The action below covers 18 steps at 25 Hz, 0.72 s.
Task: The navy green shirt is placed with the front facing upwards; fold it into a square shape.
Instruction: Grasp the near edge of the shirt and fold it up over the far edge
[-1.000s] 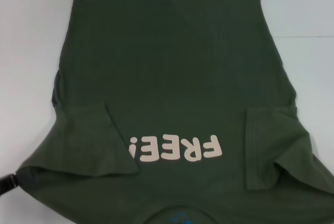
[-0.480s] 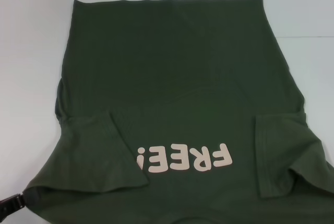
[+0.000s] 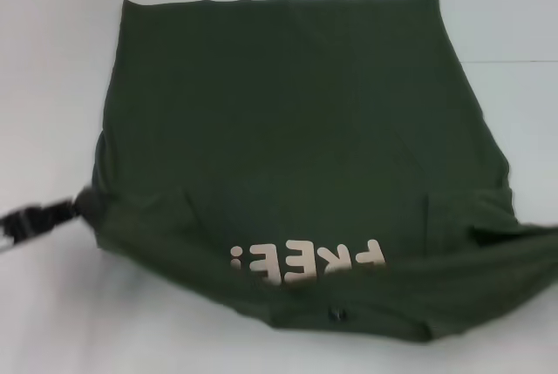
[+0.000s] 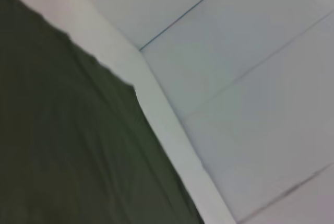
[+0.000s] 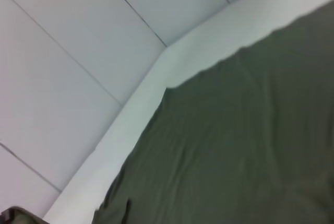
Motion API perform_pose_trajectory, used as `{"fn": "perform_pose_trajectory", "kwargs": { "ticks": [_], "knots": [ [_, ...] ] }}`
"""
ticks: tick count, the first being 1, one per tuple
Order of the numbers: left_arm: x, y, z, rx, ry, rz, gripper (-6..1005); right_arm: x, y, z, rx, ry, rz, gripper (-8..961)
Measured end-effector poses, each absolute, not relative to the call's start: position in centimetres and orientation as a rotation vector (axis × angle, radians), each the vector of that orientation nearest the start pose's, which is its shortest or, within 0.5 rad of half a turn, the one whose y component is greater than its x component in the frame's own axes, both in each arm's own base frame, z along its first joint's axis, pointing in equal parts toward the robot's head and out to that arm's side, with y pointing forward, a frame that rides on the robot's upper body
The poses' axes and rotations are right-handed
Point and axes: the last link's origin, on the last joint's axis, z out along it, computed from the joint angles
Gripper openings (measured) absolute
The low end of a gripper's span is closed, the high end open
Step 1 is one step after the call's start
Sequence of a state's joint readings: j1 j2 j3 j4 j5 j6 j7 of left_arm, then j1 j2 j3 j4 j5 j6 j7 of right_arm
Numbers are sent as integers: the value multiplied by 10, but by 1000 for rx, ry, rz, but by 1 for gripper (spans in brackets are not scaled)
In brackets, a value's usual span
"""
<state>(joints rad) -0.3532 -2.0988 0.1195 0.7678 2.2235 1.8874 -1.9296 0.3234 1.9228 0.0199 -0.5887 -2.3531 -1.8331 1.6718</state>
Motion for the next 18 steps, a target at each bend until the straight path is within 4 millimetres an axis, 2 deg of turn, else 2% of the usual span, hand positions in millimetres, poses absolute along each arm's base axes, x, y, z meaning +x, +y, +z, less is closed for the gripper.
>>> {"fn": "perform_pose_trajectory", "kwargs": {
  "ticks": [1,3,4,10,14,15,18],
  "knots": [
    [-320,281,62,-2195,-1560,-1084,21,375,239,100,-2173,1392,913,11],
    [-314,304,63,-2182,-1536,-1083,20,368,259,100,-2169,1358,915,11],
    [-309,323,64,-2160,-1514,-1078,20,365,270,100,-2163,1339,915,11],
    [-293,373,65,-2073,-1434,-1058,21,341,333,96,-2138,1241,870,11],
    [-283,401,67,-1974,-1372,-1087,21,323,372,87,-2121,1200,815,12],
    [-283,401,67,-1974,-1372,-1087,21,320,380,84,-2112,1192,793,13],
    [-280,417,66,-1895,-1334,-1087,20,308,409,73,-2081,1167,725,16]
  ]
}}
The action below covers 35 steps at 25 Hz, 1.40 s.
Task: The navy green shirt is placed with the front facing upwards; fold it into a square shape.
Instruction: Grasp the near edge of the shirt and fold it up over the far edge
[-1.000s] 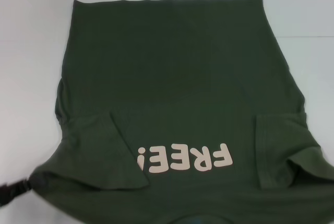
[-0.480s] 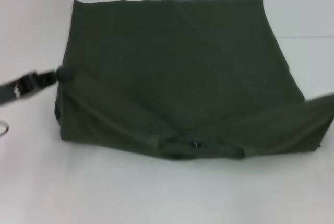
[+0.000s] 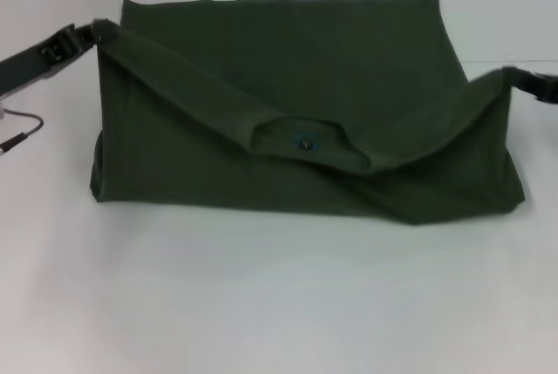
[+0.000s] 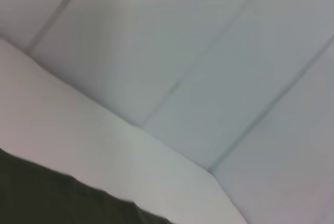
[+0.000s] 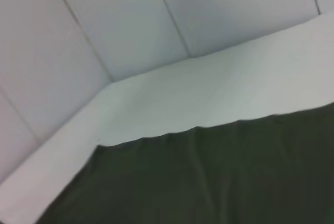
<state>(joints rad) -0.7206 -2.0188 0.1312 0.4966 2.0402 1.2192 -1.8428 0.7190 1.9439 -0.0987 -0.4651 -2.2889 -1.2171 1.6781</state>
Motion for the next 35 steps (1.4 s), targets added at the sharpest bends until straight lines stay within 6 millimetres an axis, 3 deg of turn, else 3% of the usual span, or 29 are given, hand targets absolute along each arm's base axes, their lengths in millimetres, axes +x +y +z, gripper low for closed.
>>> {"fn": "perform_pose_trajectory", "kwargs": {
  "ticks": [5,11,18,35],
  "knots": [
    [-281,436,56,-1779,-1294,-1042,20,288,445,51,-2033,1126,622,20],
    [-273,454,39,-1698,-1201,-965,20,270,470,25,-1968,1094,487,26],
    [-271,458,18,-1662,-1149,-879,21,263,474,11,-1965,1078,437,32],
    [-270,454,8,-1666,-1167,-877,62,268,471,7,-1953,1087,414,47]
  ]
}}
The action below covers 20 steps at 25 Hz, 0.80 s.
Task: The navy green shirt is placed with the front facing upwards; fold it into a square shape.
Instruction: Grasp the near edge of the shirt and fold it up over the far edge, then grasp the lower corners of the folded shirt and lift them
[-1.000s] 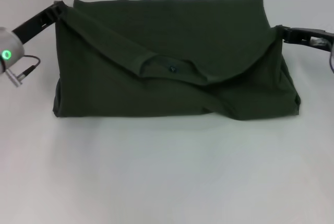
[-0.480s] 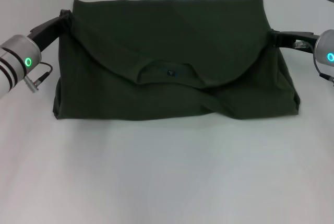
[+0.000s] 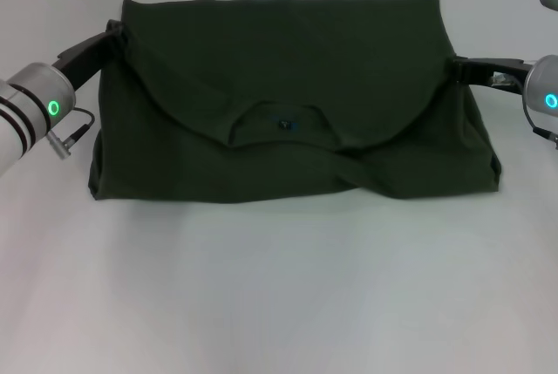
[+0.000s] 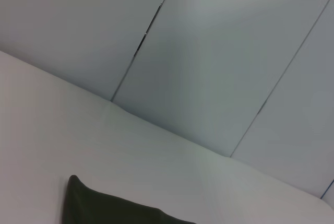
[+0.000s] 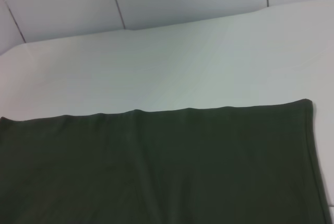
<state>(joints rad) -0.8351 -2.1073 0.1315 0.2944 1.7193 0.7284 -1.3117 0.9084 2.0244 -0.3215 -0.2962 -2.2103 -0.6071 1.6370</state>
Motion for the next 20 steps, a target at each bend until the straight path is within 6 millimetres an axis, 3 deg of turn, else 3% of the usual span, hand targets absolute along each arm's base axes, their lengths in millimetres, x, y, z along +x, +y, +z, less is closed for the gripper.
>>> {"fn": "perform_pose_trajectory", "kwargs": {
  "ticks": [5,11,13,20],
  "knots": [
    [-273,453,9,-1658,-1176,-880,80,267,471,7,-1975,1059,393,111],
    [-281,448,20,-1613,-1221,-943,282,264,475,15,-1976,1019,384,236],
    [-282,446,24,-1610,-1218,-962,495,263,475,19,-1978,1010,393,277],
    [-286,430,38,-1660,-1164,-1047,644,253,475,38,-2009,1004,488,556]
  ]
}}
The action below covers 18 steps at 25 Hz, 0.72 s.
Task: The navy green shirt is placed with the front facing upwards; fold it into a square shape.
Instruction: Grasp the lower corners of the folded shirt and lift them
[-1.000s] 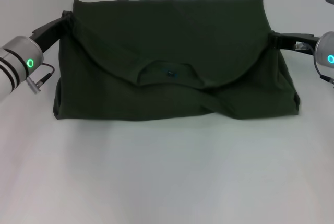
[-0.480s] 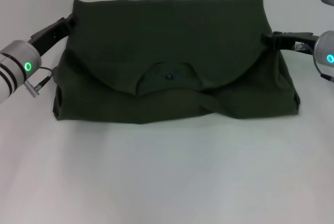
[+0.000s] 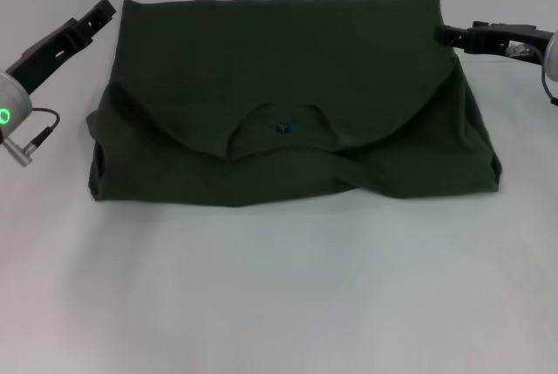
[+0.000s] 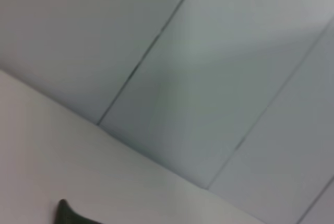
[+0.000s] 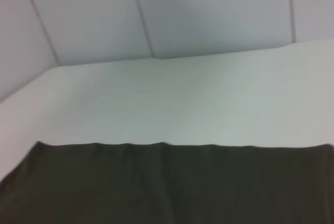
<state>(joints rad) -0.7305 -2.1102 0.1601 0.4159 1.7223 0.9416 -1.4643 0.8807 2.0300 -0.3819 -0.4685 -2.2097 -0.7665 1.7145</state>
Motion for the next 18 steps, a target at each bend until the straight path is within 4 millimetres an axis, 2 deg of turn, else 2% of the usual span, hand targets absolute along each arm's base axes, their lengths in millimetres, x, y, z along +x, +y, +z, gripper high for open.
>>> {"fn": "perform_pose_trajectory", "kwargs": {
  "ticks": [4,10,14,18],
  "knots": [
    [-287,416,38,-1768,-1119,-1037,729,256,461,42,-2081,1050,548,729],
    [-295,382,39,-1947,-1031,-973,751,268,420,48,-2191,1147,722,722],
    [-307,363,41,-1999,-980,-871,745,278,396,55,-2196,1195,849,719],
    [-323,348,44,-2016,-933,-743,743,291,381,56,-2174,1241,880,716]
  ]
}}
